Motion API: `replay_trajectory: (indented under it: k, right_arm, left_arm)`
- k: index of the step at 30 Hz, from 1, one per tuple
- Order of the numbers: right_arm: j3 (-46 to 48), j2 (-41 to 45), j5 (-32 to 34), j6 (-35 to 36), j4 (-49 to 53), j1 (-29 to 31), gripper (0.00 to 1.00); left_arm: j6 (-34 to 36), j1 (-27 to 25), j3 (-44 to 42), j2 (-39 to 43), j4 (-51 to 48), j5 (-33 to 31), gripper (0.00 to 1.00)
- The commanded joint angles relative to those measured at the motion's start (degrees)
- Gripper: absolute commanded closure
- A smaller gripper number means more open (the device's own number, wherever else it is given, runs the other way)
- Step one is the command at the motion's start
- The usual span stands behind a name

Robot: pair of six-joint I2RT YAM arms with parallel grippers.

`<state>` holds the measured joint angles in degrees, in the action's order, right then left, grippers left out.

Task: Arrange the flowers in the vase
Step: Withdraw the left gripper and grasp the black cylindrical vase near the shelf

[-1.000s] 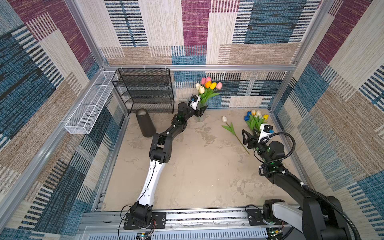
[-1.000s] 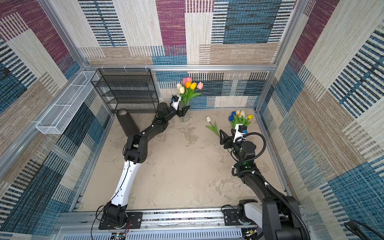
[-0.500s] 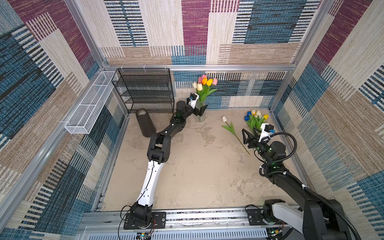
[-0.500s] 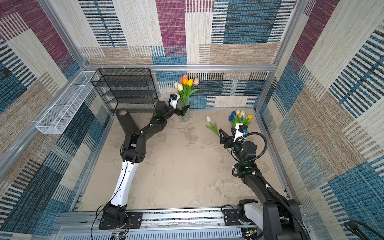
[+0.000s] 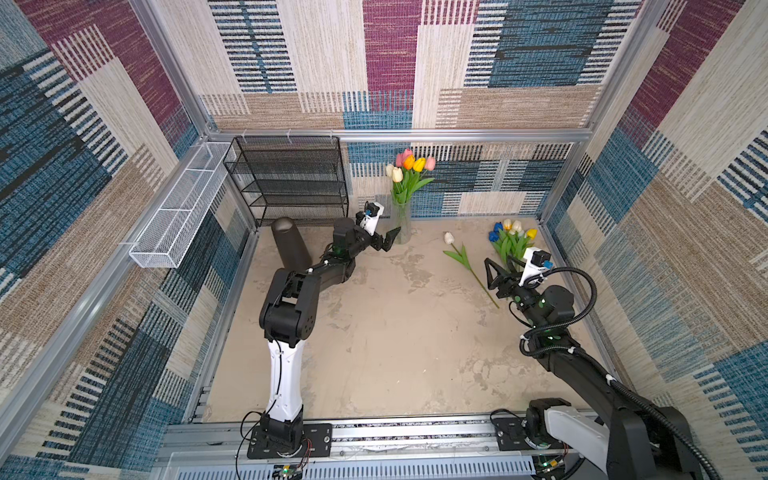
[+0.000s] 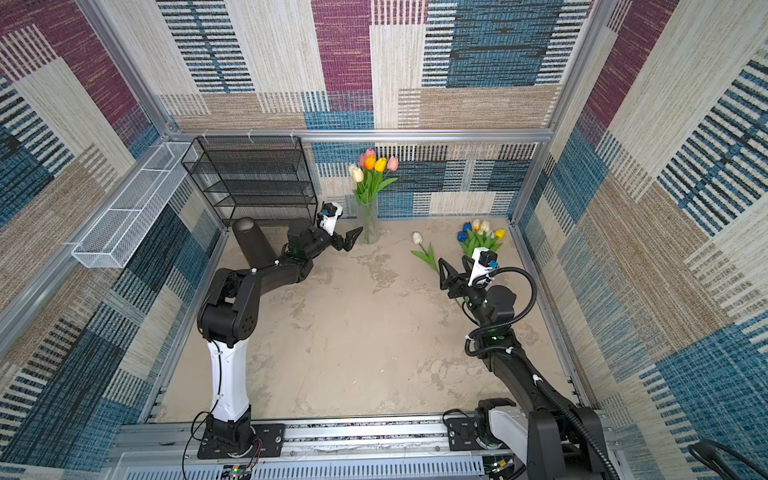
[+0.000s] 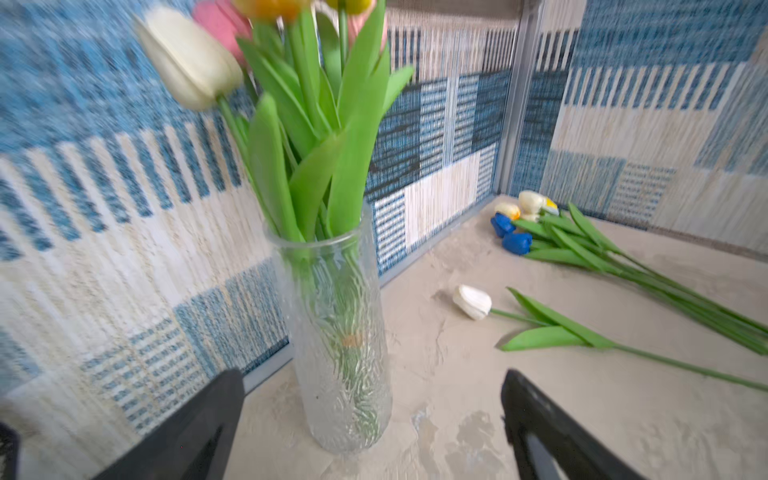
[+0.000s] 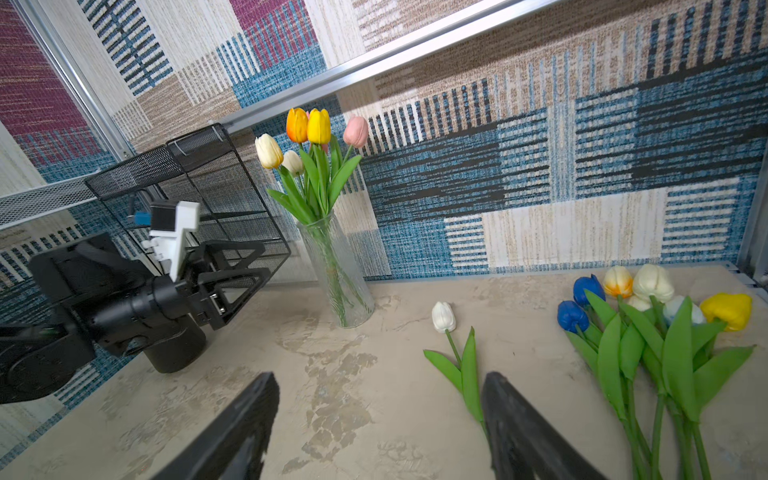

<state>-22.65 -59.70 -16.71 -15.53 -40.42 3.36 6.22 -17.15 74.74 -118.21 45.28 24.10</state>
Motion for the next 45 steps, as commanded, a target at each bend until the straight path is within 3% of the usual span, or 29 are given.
replay_trajectory:
  k: [1, 5, 8, 13, 17, 21, 28, 40, 45]
  right_arm:
    - [0.2, 1.1, -3.6, 1.5, -3.0, 1.1, 0.15]
    - [0.7, 2.3, -4.5, 8.7, -3.6, 8.5, 0.14]
    - [2.2, 1.1, -5.3, 11.0, -7.8, 14.3, 0.12]
    - [1.9, -3.9, -8.1, 11.4, -12.9, 18.0, 0.11]
    - [0.7, -5.9, -7.7, 12.1, -12.9, 18.7, 0.1]
    - [0.7, -6.0, -7.2, 12.5, -12.3, 18.7, 0.1]
    - [0.9, -4.8, -6.9, 13.0, -11.8, 18.8, 0.1]
    - [0.0, -2.2, -8.0, 13.6, -8.9, 18.8, 0.09]
    - [-0.3, -1.6, -6.6, 13.7, -7.6, 18.8, 0.09]
  left_arm:
    - [1.7, 0.2, -13.6, 11.7, 9.6, -7.8, 0.01]
    - [2.1, 3.3, -30.8, 31.0, 4.0, -18.6, 0.01]
    - [2.7, 8.7, -37.9, 41.5, -1.5, -26.2, 0.01]
    - [-0.5, 21.1, -43.5, 48.0, -1.4, -25.1, 0.01]
    - [-1.7, 26.8, -43.2, 44.1, 2.9, -20.2, 0.01]
    - [-2.6, 28.8, -38.5, 36.3, 6.1, -16.2, 0.01]
    - [-2.1, 28.8, -29.8, 25.6, 8.4, -10.7, 0.01]
    - [-0.7, 29.2, -13.8, 8.8, 6.3, -9.6, 0.01]
    - [-2.1, 29.2, -11.2, 4.3, 9.4, -8.1, 0.04]
